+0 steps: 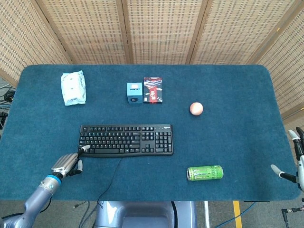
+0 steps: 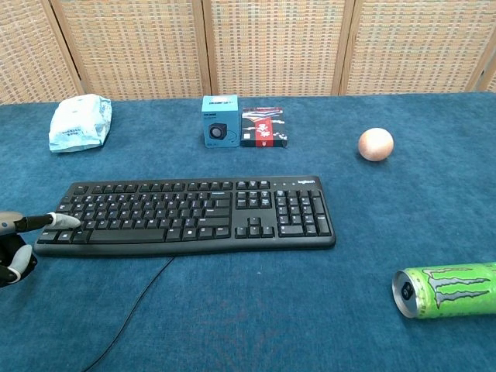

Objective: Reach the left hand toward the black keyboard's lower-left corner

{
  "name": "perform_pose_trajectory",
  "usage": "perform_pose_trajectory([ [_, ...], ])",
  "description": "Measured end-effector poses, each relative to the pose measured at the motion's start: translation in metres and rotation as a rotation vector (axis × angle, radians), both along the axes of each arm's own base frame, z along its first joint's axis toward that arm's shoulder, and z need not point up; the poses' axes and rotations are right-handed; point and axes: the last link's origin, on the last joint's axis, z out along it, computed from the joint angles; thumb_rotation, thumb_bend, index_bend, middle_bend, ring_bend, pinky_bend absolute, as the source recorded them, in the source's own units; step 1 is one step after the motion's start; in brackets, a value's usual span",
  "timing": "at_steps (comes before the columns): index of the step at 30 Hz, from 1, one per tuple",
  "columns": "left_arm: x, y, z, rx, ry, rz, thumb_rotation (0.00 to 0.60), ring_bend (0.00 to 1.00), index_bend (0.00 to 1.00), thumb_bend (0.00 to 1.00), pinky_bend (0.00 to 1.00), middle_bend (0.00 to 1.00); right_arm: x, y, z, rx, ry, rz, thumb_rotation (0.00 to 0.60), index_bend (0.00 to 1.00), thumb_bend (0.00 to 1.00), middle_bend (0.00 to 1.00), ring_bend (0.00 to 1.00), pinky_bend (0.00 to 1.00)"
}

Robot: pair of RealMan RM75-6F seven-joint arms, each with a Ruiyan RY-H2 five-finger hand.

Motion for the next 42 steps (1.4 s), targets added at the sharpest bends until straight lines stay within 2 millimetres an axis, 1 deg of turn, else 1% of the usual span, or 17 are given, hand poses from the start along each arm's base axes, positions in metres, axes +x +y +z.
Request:
perform_pose_trajectory([
  [10,-0.003,0.001,-0.005,-0.031,-0.006,0.021,0.600,0.90,0.00,0.91,0.90,0.82,0.000,0.001,0.002,-0.005,-0.004,0.002,0.600,0.00,0.00,0.00,0.00,0.00],
  [14,-0.002,0.002,-0.002,-0.017,-0.014,0.020,0.600,0.90,0.00,0.91,0.90,0.82,0.000,0.001,0.002,-0.006,-0.005,0.003,0.600,0.00,0.00,0.00,0.00,0.00],
  [18,0.003,0.004,0.009,0.026,-0.055,0.019,0.600,0.90,0.00,0.88,0.90,0.82,0.000,0.001,0.002,-0.007,-0.006,0.003,0.600,0.00,0.00,0.00,0.00,0.00],
  [20,0.006,0.005,0.018,0.055,-0.074,0.008,0.600,0.89,0.00,0.84,0.90,0.82,0.000,0.001,0.002,-0.007,-0.006,0.004,0.600,0.00,0.00,0.00,0.00,0.00],
  [21,0.008,0.006,0.025,0.076,-0.088,-0.002,0.600,0.88,0.00,0.77,0.90,0.81,0.000,0.001,0.002,-0.007,-0.006,0.004,0.600,0.00,0.00,0.00,0.00,0.00],
  [22,0.010,0.006,0.030,0.092,-0.097,-0.012,0.600,0.84,0.00,0.63,0.89,0.78,0.000,0.001,0.002,-0.006,-0.006,0.004,0.600,0.00,0.00,0.00,0.00,0.00],
  [23,0.013,0.006,0.038,0.118,-0.108,-0.027,0.600,0.79,0.00,0.52,0.86,0.74,0.000,0.001,0.002,-0.006,-0.006,0.004,0.600,0.00,0.00,0.00,0.00,0.00],
  [24,0.014,0.006,0.043,0.139,-0.115,-0.040,0.600,0.66,0.00,0.34,0.77,0.63,0.000,0.001,0.002,-0.006,-0.006,0.004,0.600,0.00,0.00,0.00,0.00,0.00],
  [25,0.016,0.007,0.049,0.164,-0.119,-0.055,0.600,0.48,0.00,0.19,0.61,0.46,0.000,0.001,0.002,-0.005,-0.005,0.004,0.600,0.00,0.00,0.00,0.00,0.00],
  [26,0.017,0.007,0.057,0.202,-0.121,-0.076,0.600,0.33,0.00,0.11,0.48,0.31,0.001,0.001,0.002,-0.005,-0.006,0.005,0.600,0.00,0.00,0.00,0.00,0.00],
  [27,0.018,0.007,0.063,0.235,-0.120,-0.089,0.600,0.15,0.00,0.04,0.28,0.14,0.001,0.001,0.001,-0.004,-0.005,0.006,0.600,0.00,0.00,0.00,0.00,0.00],
  [28,0.018,0.007,0.069,0.271,-0.119,-0.105,0.600,0.04,0.00,0.01,0.13,0.03,0.001,0.001,0.001,-0.004,-0.004,0.006,0.600,0.00,0.00,0.00,0.00,0.00],
  [30,0.019,0.005,0.086,0.360,-0.108,-0.148,0.600,0.00,0.00,0.00,0.01,0.00,0.001,0.001,0.001,-0.005,-0.003,0.008,0.600,0.00,0.00,0.00,0.00,0.00],
  [31,0.018,0.004,0.093,0.399,-0.098,-0.166,0.600,0.00,0.00,0.00,0.00,0.00,0.002,0.001,0.000,-0.005,-0.003,0.009,0.600,0.00,0.00,0.00,0.00,0.00],
  [35,0.013,-0.008,0.125,0.580,-0.005,-0.233,0.600,0.00,0.00,0.00,0.00,0.00,0.002,0.001,0.000,-0.005,0.000,0.008,0.600,0.00,0.00,0.00,0.00,0.00],
  [37,0.010,-0.016,0.136,0.640,0.054,-0.248,0.600,0.00,0.00,0.00,0.00,0.00,0.002,0.001,-0.002,-0.001,0.004,0.008,0.600,0.00,0.00,0.00,0.00,0.00],
  [42,-0.002,-0.033,0.149,0.684,0.201,-0.244,0.600,0.00,0.00,0.00,0.00,0.00,0.002,0.001,-0.005,0.004,0.015,0.007,0.600,0.00,0.00,0.00,0.00,0.00],
])
